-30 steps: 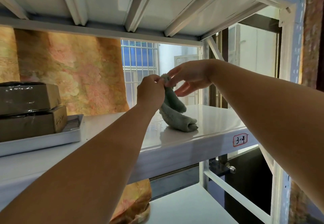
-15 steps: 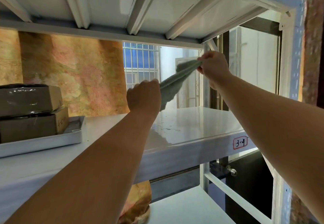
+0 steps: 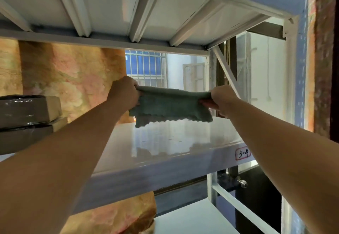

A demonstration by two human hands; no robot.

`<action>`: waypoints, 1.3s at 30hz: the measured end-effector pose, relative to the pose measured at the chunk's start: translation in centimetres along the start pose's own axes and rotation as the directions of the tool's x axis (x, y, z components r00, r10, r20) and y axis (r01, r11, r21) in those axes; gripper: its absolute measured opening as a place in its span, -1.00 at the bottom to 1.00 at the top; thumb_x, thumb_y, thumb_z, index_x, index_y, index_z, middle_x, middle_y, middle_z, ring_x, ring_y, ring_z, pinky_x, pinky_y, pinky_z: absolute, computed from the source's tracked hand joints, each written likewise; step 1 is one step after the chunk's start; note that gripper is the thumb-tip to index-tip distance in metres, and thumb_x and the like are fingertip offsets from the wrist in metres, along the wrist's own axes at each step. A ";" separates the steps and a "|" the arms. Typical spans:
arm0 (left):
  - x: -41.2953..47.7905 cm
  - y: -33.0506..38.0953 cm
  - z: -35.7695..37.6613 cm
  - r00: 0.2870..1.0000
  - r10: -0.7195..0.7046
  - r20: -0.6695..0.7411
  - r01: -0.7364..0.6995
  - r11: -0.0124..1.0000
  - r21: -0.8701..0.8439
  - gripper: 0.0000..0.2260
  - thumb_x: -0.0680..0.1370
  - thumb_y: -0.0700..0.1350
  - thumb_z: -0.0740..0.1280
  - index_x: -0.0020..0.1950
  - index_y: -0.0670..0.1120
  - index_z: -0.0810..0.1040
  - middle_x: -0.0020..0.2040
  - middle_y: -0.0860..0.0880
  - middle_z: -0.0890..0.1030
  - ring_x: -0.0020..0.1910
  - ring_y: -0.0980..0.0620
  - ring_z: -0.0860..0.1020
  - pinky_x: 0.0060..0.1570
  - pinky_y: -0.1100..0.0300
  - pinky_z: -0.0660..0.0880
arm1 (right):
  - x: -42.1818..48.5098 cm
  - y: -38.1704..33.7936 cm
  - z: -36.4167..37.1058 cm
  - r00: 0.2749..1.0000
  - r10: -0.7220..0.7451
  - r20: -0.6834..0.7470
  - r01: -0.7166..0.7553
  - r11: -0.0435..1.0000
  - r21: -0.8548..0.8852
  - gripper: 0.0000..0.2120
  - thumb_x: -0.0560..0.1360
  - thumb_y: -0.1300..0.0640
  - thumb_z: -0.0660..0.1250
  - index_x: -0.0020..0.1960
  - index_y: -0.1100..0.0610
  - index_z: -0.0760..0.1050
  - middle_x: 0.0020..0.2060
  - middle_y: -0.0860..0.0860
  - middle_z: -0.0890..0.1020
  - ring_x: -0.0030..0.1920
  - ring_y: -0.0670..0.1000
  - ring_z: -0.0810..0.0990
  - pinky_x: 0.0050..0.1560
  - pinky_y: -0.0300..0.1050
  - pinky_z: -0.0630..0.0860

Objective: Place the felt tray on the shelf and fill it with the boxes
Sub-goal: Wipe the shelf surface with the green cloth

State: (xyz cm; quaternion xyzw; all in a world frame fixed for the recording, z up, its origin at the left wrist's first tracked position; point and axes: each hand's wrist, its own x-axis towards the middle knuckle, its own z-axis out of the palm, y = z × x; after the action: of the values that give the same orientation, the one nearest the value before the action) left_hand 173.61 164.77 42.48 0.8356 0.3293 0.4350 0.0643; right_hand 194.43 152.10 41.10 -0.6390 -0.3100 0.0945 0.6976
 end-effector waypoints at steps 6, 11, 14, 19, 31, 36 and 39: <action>-1.4 -2.7 -2.9 0.996 0.086 -0.008 -0.086 0.996 0.008 -0.87 0.55 -0.19 0.30 0.04 -0.15 0.62 -0.18 -0.10 0.58 -0.25 0.00 0.48 -0.37 0.29 0.34 | -0.1 1.1 1.8 0.982 -0.185 0.033 0.188 0.972 -0.138 -0.86 0.56 0.27 0.24 -0.01 0.20 0.58 -0.04 0.10 0.60 0.10 0.09 0.60 0.18 -0.04 0.55; -5.1 -4.2 -4.5 0.801 -0.080 0.593 -0.009 0.989 0.145 -0.86 0.50 0.01 0.37 -0.01 -0.01 0.63 0.00 -0.09 0.64 -0.06 -0.06 0.56 -0.08 0.14 0.53 | -1.9 2.5 1.9 0.983 -0.150 0.104 0.182 0.737 -0.651 -0.73 0.54 0.25 0.20 0.19 0.28 0.55 0.13 0.18 0.60 0.18 0.17 0.55 0.21 0.02 0.50; -7.0 -4.3 -5.1 0.862 -0.047 0.505 -0.035 0.988 0.151 -0.78 0.53 0.09 0.30 0.04 -0.01 0.61 0.01 0.01 0.63 -0.08 0.06 0.56 -0.12 0.22 0.46 | -3.2 1.8 4.3 0.920 -0.251 0.301 0.391 0.634 -0.667 -0.73 0.50 0.28 0.18 0.09 0.28 0.59 0.10 0.17 0.62 0.13 0.17 0.58 0.20 0.02 0.50; -11.3 -3.9 -5.6 0.958 -0.041 0.284 -0.016 0.981 0.194 -0.81 0.58 -0.01 0.24 0.11 0.01 0.59 0.12 0.03 0.61 -0.01 0.08 0.52 -0.17 0.26 0.36 | -7.4 0.2 9.0 0.682 -0.228 0.695 0.713 0.417 -0.564 -0.65 0.64 0.21 0.03 0.35 0.13 0.44 0.37 0.01 0.45 0.38 0.04 0.38 0.37 -0.12 0.26; -15.4 -8.3 -7.9 0.996 0.015 0.090 -0.037 0.968 0.249 -0.70 0.61 -0.21 0.13 0.28 -0.01 0.49 0.30 -0.05 0.47 0.26 -0.01 0.41 -0.07 0.33 0.17 | -9.2 2.0 14.1 0.607 0.314 0.730 0.631 0.368 -0.683 -0.44 0.54 -0.33 -0.16 0.51 -0.22 -0.01 0.53 0.00 0.12 0.51 0.09 0.11 0.49 0.13 -0.02; -15.4 -8.0 -8.2 0.977 -0.096 0.191 0.038 0.958 0.286 -0.65 0.61 -0.07 0.17 0.40 0.04 0.35 0.41 -0.05 0.38 0.32 -0.04 0.39 -0.03 0.28 0.21 | -10.2 1.8 13.5 0.597 0.329 0.732 0.628 0.376 -0.681 -0.42 0.51 -0.38 -0.15 0.49 -0.28 -0.07 0.55 -0.09 -0.01 0.54 0.04 -0.02 0.49 0.15 -0.14; -15.3 -8.0 -8.2 0.967 -0.146 0.210 0.082 0.955 0.286 -0.60 0.58 -0.01 0.21 0.42 0.05 0.33 0.43 -0.06 0.35 0.34 -0.06 0.37 0.09 0.22 0.28 | -11.5 1.7 12.9 0.583 0.319 0.747 0.633 0.398 -0.664 -0.42 0.52 -0.36 -0.14 0.51 -0.25 -0.09 0.55 -0.08 -0.03 0.54 0.03 -0.03 0.50 0.15 -0.15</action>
State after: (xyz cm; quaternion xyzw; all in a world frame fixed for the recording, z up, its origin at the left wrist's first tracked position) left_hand 157.15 160.21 33.84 0.8603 0.4248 0.2816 0.0103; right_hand 178.67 157.05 35.78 -0.7517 -0.6504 0.1061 0.0243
